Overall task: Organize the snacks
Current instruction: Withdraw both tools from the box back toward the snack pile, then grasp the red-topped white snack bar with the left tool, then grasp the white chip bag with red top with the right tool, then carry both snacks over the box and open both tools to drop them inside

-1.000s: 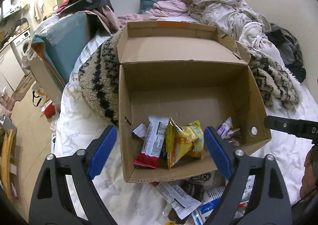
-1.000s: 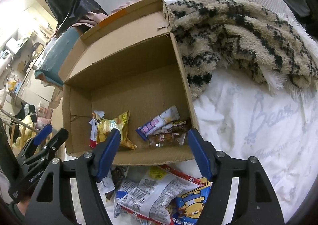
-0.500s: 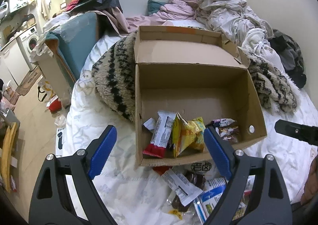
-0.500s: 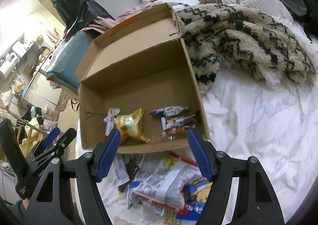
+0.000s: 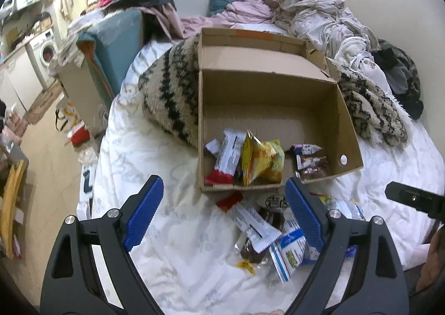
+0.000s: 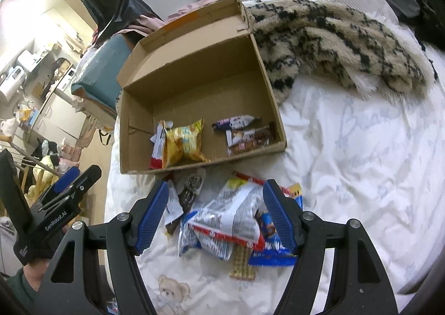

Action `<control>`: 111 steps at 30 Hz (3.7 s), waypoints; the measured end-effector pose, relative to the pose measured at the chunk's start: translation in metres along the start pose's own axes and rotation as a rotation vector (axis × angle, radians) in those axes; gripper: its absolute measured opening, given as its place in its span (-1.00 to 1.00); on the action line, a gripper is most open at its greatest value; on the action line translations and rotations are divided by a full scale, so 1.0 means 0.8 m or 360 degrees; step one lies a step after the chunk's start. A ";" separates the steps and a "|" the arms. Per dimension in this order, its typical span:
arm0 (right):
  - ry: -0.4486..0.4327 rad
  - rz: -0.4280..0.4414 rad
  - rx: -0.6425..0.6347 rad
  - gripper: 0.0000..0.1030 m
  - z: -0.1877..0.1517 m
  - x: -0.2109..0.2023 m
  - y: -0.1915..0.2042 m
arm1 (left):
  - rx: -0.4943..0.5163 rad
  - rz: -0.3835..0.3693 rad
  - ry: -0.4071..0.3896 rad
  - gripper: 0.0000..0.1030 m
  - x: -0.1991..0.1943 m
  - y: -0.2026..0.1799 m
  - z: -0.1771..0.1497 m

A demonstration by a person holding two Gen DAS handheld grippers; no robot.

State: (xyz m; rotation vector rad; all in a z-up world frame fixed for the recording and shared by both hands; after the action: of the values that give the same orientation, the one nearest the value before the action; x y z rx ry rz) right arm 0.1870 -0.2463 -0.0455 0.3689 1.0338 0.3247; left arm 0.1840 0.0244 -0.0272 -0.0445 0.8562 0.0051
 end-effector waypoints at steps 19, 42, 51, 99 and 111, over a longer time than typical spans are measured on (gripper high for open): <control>0.0126 -0.0059 0.0147 0.42 -0.049 0.002 -0.032 | -0.0127 0.0033 0.0280 0.69 0.024 0.008 -0.056; 0.0210 -0.0072 0.0399 0.42 -0.043 0.028 -0.065 | -0.0352 -0.0120 0.0642 0.69 0.115 0.013 -0.074; 0.0232 -0.0069 0.0402 0.42 -0.043 0.031 -0.066 | -0.0413 -0.0119 0.0738 0.45 0.179 -0.013 -0.056; 0.0509 0.0081 0.0582 -0.08 -0.037 0.131 -0.076 | -0.0242 -0.0187 0.0597 -0.47 0.026 0.012 -0.084; 0.0415 0.0187 0.0490 -0.38 -0.044 0.082 -0.048 | -0.0247 -0.0112 0.0559 -0.47 0.026 0.025 -0.085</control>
State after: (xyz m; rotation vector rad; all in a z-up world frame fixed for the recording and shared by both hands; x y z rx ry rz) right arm 0.1907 -0.2472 -0.1292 0.6796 1.3255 0.3246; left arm 0.1461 0.0415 -0.0882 -0.2264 1.2040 -0.0021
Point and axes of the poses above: each gripper's, at about its wrist camera, not at the fingertips, and x roughly the way its jaws point, y to its left, z to its top, the point moved 2 cm from there along x, roughly the way its jaws point, and after that the axes turned 1 degree about z, right-handed, at the moved point
